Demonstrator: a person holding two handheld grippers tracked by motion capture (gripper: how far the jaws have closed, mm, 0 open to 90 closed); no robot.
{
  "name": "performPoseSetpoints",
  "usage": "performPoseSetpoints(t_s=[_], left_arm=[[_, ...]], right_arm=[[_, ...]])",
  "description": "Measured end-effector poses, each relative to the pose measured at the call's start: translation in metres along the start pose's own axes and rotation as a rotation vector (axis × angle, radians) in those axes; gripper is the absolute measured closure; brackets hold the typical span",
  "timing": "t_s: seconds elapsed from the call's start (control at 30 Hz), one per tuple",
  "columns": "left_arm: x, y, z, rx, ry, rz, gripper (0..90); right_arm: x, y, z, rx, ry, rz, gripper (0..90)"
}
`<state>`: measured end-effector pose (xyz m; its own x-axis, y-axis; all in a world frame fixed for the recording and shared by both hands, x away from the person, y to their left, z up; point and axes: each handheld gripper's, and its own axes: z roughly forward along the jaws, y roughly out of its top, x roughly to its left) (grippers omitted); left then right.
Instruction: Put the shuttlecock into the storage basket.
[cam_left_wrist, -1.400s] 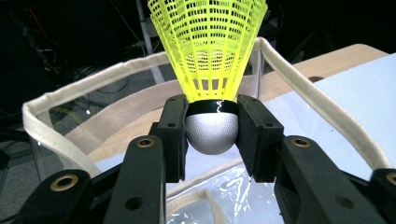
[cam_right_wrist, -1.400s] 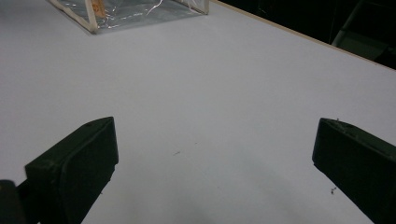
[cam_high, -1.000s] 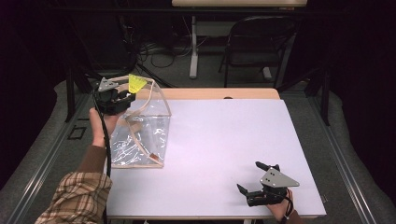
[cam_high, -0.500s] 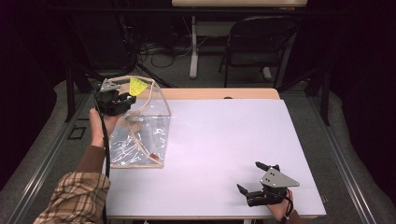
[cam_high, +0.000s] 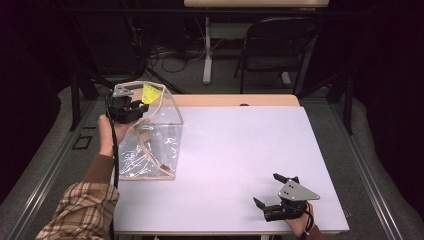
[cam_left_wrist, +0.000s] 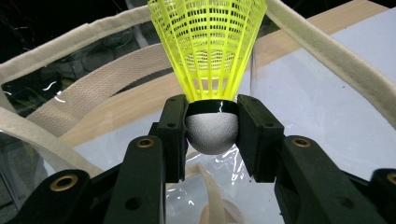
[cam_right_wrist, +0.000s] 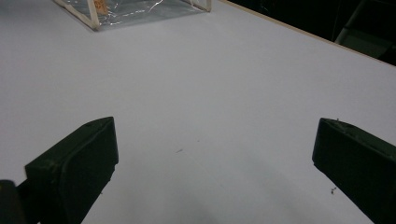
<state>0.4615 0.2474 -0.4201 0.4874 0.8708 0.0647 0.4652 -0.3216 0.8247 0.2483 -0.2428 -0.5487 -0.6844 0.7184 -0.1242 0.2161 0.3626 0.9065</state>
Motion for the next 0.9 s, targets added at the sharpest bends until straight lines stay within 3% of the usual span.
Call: performPoseSetpoints(t_s=[0.43, 0.57, 0.9], left_arm=[[0.001, 0.0, 0.009, 0.056, -0.028, -0.002, 62.4], [0.004, 0.002, 0.006, 0.043, -0.018, -0.023, 47.8], [0.006, 0.004, -0.013, -0.009, -0.001, -0.039, 26.3]], right_arm=[[0.0, 0.0, 0.0, 0.002, 0.002, 0.0, 0.0], [0.0, 0.0, 0.0, 0.002, 0.003, -0.001, 0.0], [0.0, 0.0, 0.0, 0.002, 0.002, -0.001, 0.0]])
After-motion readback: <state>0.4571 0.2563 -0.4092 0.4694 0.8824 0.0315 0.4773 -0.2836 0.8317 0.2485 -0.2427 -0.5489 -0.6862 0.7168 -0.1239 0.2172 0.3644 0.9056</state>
